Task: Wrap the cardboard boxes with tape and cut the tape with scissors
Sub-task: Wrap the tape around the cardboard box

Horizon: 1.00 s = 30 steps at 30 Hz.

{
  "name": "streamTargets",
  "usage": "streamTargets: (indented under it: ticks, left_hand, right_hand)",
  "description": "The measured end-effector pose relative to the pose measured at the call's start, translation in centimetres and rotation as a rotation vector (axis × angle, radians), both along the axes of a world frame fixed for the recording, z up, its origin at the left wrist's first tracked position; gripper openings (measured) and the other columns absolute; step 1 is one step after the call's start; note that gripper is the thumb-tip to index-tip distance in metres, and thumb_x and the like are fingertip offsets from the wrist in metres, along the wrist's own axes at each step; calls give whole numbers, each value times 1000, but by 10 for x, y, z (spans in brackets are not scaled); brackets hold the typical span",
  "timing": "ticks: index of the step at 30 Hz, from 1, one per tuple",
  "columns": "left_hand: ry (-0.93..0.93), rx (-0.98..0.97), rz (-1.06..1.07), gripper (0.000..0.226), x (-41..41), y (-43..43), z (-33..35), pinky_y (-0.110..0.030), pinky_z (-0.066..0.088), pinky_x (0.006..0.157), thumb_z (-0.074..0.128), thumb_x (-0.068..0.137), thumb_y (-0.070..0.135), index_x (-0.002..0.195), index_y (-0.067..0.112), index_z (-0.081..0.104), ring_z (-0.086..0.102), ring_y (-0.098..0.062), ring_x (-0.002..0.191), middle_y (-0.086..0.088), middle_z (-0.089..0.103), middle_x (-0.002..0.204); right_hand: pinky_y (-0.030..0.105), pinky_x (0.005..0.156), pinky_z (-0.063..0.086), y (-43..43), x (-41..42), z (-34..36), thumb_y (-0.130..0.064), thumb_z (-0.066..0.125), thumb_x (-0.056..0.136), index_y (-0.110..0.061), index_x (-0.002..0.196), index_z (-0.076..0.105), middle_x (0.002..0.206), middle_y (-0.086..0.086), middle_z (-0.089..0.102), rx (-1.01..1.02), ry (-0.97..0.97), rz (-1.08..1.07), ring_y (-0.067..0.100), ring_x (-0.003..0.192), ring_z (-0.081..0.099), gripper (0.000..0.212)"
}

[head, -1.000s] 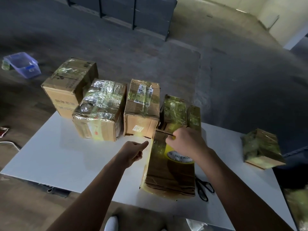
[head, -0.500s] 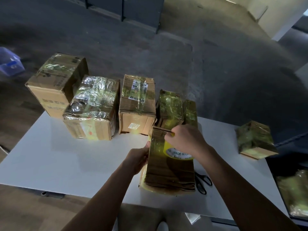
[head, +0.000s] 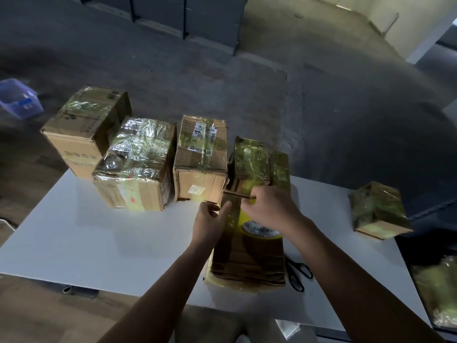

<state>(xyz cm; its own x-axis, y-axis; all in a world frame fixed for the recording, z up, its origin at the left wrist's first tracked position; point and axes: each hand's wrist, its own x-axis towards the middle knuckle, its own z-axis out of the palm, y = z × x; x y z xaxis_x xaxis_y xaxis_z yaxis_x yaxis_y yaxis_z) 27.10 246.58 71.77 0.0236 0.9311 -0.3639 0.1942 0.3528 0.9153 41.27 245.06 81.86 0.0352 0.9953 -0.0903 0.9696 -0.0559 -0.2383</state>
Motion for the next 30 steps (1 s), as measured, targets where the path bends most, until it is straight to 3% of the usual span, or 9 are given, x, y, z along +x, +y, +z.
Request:
streamTargets:
  ticks: [4, 10, 14, 18, 22, 24, 25, 27, 30]
  left_hand:
    - [151, 33, -38, 39, 7, -3, 0, -23, 39, 57, 67, 85, 45, 100, 14, 49, 51, -8, 75, 2, 54, 86]
    - [212, 91, -30, 41, 6, -4, -3, -25, 39, 55, 67, 84, 47, 103, 17, 47, 53, -9, 73, 1, 56, 82]
    - [268, 107, -38, 42, 0, 1, -4, -31, 44, 61, 64, 86, 48, 106, 16, 46, 57, -14, 75, 2, 56, 81]
    - [358, 144, -78, 42, 2, -2, 3, -35, 50, 66, 62, 88, 47, 109, 14, 46, 56, -16, 77, 0, 58, 88]
    - [697, 630, -155, 34, 7, -15, 17, -38, 47, 76, 51, 93, 33, 114, 7, 57, 54, -27, 98, -10, 56, 109]
    - [679, 860, -339, 47, 9, -25, 21, -40, 48, 90, 35, 94, 34, 127, 9, 57, 53, -30, 115, -10, 57, 126]
    - [660, 863, -461, 55, 11, -33, 20, -40, 42, 103, 30, 96, 39, 139, 11, 48, 45, -29, 130, -9, 49, 141]
    - [734, 774, -678, 71, 15, -46, 12, -38, 10, 121, 19, 95, 55, 153, 15, 13, 4, -21, 149, -4, 9, 160]
    - [933, 752, -789, 82, 17, -52, 0, -34, -14, 118, 4, 89, 70, 148, 18, -17, -25, -14, 144, -1, -20, 157]
  right_hand:
    - [28, 64, 47, -5, 26, 5, -41, 58, 91, -21, 88, 61, 82, -4, 62, -59, 346, 88, 11, 76, 60, 20]
    - [18, 61, 40, -34, 48, -18, -52, 50, 83, -26, 73, 57, 68, -12, 55, -88, 791, -74, 0, 61, 54, 29]
    - [17, 59, 35, -28, 56, -11, -59, 54, 87, -27, 83, 53, 72, -16, 49, -52, 582, -132, -3, 63, 46, 32]
    - [23, 45, 23, -37, 86, -1, -45, 55, 92, -20, 53, 42, 46, -8, 33, 21, 356, -76, 5, 40, 29, 48]
    - [29, 47, 22, -38, 77, 0, -43, 54, 92, -16, 52, 32, 46, -2, 27, 48, 243, -75, 11, 41, 27, 53]
    - [29, 46, 24, -36, 74, 1, -44, 53, 92, -14, 53, 32, 45, -1, 27, 42, 214, -67, 12, 40, 28, 53]
    - [29, 47, 27, -36, 73, 2, -45, 51, 93, -13, 54, 35, 45, 0, 30, 32, 202, -67, 13, 39, 31, 52]
    - [29, 48, 31, -37, 70, 1, -48, 49, 93, -12, 57, 38, 47, 2, 34, 13, 177, -73, 16, 41, 36, 52]
    - [28, 47, 28, -40, 74, -1, -47, 50, 92, -10, 58, 43, 50, 2, 37, 67, 208, -84, 13, 44, 36, 51]
